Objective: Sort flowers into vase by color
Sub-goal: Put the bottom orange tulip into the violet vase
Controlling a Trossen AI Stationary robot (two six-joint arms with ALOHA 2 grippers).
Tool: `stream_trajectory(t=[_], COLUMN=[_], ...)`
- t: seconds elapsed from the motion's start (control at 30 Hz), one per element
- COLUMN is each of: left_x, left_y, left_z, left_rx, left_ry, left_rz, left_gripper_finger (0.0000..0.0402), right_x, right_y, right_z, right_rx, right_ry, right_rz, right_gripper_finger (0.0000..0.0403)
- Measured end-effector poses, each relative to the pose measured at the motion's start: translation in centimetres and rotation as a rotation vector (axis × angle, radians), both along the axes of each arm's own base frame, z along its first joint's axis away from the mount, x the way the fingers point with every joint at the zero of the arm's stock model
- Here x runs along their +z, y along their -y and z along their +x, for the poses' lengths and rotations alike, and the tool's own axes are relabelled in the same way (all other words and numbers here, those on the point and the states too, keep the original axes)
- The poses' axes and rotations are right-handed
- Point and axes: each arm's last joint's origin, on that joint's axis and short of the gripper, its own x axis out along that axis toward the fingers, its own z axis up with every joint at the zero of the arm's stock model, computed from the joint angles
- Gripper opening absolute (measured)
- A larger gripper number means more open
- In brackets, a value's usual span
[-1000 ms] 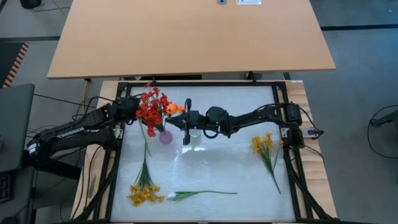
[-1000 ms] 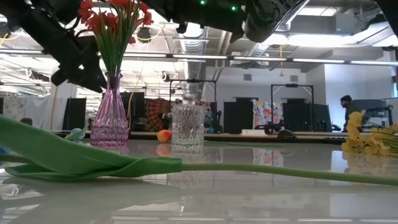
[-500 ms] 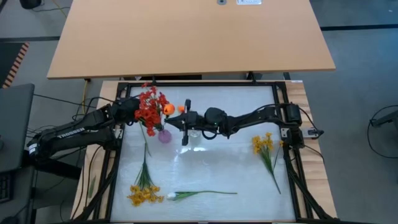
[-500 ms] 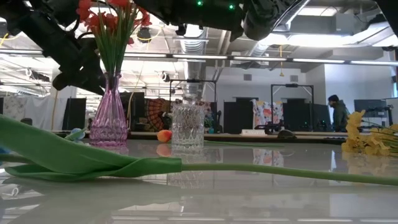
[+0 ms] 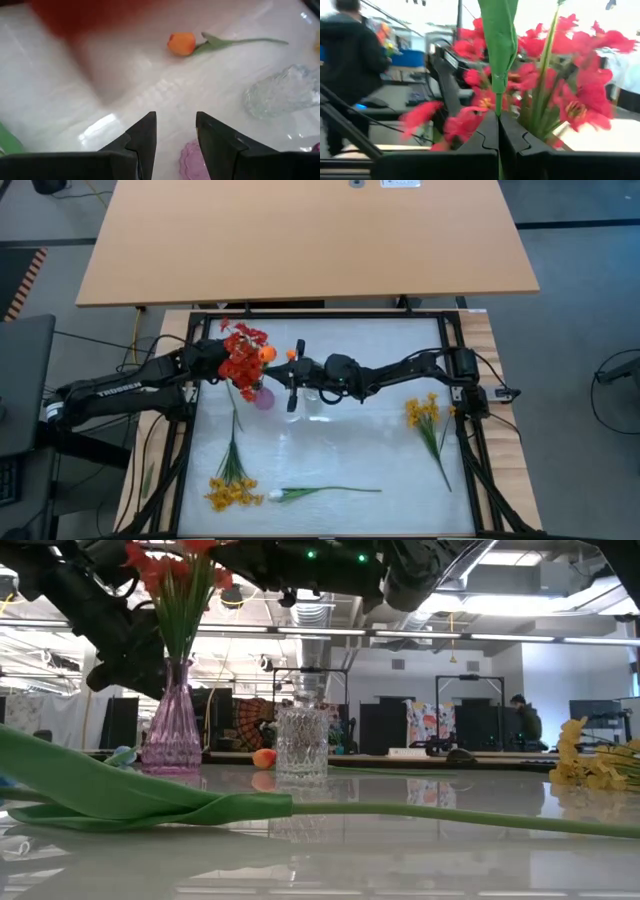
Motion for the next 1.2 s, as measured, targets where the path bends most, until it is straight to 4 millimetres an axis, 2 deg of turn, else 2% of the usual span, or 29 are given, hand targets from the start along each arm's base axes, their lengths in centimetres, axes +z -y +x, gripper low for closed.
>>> stream_trajectory(t=[0.2, 0.3, 0.4, 0.53, 0.83, 1.0, 1.2], left_x=[-0.5, -0.6, -0.5, -0.5, -0.5, -0.5, -0.5], left_y=[0.0, -0.1, -0.2, -0.2, -0.2, -0.2, -0.2], left_z=[0.8, 1.0, 1.2, 1.2, 1.1, 1.1, 1.1], left_rx=[-0.026, -0.020, -0.020, -0.018, -0.017, -0.017, -0.017], left_ry=[-0.034, -0.035, -0.023, -0.027, -0.028, -0.029, -0.029], left_rz=[-0.003, 0.006, 0.014, 0.021, 0.022, 0.021, 0.021], left_gripper_finger=[0.0125, 0.0125, 0.0125, 0.0125, 0.0125, 0.0125, 0.0125], right_x=[1.2, 1.2, 0.0, -2.5, -3.6, -4.1, -2.3], right_y=[0.1, 0.0, 0.2, 0.5, 0.9, 1.4, 1.6], right_z=[0.8, 0.9, 1.2, 2.0, 2.2, 2.0, 1.1], right_rx=[-0.029, -0.029, -0.026, -0.027, -0.033, -0.047, -0.030], right_ry=[-0.074, -0.100, -0.159, -0.203, -0.245, -0.331, -0.378], right_rz=[-0.011, -0.027, 0.017, 0.049, 0.078, 0.081, 0.067], right_gripper_finger=[0.0018, 0.0018, 0.0018, 0.0018, 0.0021, 0.0061, 0.0124])
